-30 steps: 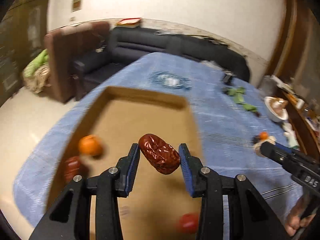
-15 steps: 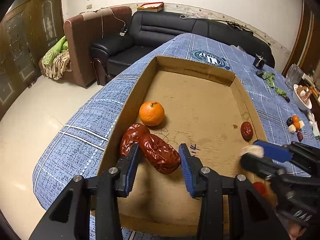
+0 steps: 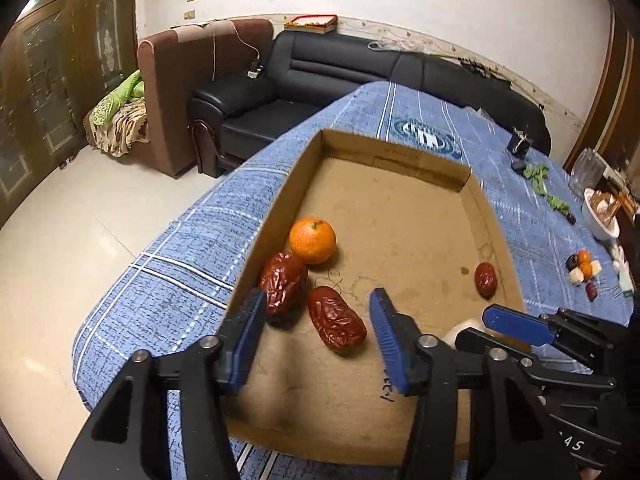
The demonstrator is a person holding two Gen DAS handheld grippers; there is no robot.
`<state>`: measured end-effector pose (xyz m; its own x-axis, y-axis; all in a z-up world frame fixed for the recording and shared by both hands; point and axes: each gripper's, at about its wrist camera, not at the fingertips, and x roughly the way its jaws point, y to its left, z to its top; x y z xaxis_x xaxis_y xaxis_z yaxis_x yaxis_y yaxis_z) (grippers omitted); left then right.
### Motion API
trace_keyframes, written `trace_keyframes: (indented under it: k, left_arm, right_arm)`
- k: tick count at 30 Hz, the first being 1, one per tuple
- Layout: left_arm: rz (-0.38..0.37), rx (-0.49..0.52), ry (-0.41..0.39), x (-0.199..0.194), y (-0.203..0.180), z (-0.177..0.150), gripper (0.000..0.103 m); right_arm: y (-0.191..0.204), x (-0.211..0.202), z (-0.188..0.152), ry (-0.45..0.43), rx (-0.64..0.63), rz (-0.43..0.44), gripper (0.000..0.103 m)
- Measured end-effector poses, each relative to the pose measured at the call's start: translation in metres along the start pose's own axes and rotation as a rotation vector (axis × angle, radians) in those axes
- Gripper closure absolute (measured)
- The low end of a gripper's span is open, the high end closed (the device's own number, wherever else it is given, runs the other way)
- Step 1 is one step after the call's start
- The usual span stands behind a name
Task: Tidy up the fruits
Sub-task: 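Open both tools to drop the date and yam piece, then withdraw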
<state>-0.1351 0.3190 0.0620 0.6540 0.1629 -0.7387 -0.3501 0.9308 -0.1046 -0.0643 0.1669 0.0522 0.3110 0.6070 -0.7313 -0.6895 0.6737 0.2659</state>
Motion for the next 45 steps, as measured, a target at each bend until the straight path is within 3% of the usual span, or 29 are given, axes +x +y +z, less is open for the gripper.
trace_keyframes:
  k: [6, 11, 24, 30, 34, 45]
  left_arm:
    - [-0.022, -0.005, -0.041, -0.021, -0.009, 0.005, 0.046]
    - [-0.036, 0.04, -0.076, -0.036, -0.031, 0.005, 0.038]
    - [-0.069, 0.218, -0.114, -0.058, -0.106, -0.007, 0.037]
    - [-0.043, 0.335, -0.136, -0.06, -0.145, -0.019, 0.036]
    - [-0.046, 0.387, -0.137, -0.061, -0.163, -0.026, 0.03]
    - [-0.068, 0.442, -0.098, -0.052, -0.191, -0.034, 0.03]
  right_arm:
    - [-0.007, -0.026, 0.005, -0.067, 0.025, -0.002, 0.06]
    - [-0.018, -0.053, 0.002, -0.121, 0.056, -0.025, 0.057]
    - [-0.089, -0.1, -0.029, -0.169, 0.227, -0.113, 0.055]
    - [-0.114, -0.117, -0.044, -0.188, 0.279, -0.153, 0.054]
    - [-0.129, -0.128, -0.052, -0.199, 0.311, -0.173, 0.054]
    - [-0.175, -0.154, -0.08, -0.222, 0.402, -0.226, 0.054]
